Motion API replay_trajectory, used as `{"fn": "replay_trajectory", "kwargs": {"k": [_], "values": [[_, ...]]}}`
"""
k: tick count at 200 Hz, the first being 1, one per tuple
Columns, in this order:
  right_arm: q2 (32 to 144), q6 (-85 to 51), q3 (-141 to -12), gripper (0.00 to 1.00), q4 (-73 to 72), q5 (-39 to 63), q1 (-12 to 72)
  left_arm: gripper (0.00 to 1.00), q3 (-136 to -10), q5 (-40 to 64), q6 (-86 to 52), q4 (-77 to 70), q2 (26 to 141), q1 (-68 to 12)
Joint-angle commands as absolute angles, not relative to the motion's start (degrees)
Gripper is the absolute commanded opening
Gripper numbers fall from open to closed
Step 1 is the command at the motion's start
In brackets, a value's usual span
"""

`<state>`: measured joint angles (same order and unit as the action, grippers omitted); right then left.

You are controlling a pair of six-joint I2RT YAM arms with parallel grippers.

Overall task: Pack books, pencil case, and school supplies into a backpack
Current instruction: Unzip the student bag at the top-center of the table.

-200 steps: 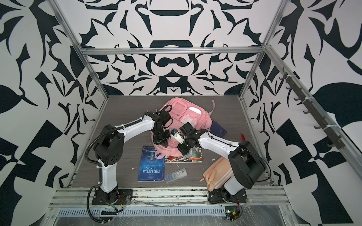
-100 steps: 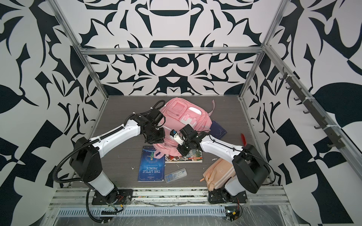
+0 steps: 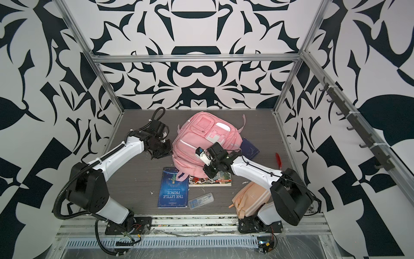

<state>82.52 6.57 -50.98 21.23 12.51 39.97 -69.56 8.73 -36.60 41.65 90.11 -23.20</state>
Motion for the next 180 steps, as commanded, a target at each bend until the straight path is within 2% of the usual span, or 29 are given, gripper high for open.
{"fn": "replay_trajectory", "kwargs": {"k": [1, 40, 60, 75, 83, 94, 108, 180], "values": [[80.54, 5.63, -50.88, 0.00, 26.75, 8.01, 38.52, 0.00, -67.13, 6.63, -34.04, 35.52, 87.80, -17.46], [79.54, 5.53, -53.58, 0.00, 30.23, 8.17, 38.00, 0.00, -66.15, 12.93, -35.43, 29.29, 87.68, -14.49], [78.64, 4.82, -59.07, 0.26, 33.09, 8.00, 38.34, 0.00, -65.69, 15.03, -35.93, 29.10, 85.01, -15.33], [78.00, 4.65, -64.25, 0.58, 33.63, 7.82, 39.18, 0.00, -64.64, 16.20, -36.17, 29.60, 81.60, -15.56], [78.70, 4.83, -67.19, 0.78, 34.19, 8.14, 39.45, 0.00, -64.35, 16.58, -36.26, 30.27, 79.83, -15.63], [80.72, 5.25, -71.08, 0.89, 35.17, 9.40, 39.93, 0.00, -64.24, 17.45, -36.54, 31.42, 77.48, -15.71], [83.71, 5.67, -75.02, 0.92, 36.11, 10.43, 41.04, 0.00, -64.59, 18.63, -37.06, 32.61, 74.97, -15.97], [92.46, 4.42, -86.06, 0.92, 34.58, 16.35, 45.49, 0.00, -71.42, 22.47, -39.46, 38.26, 68.03, -19.22]]}}
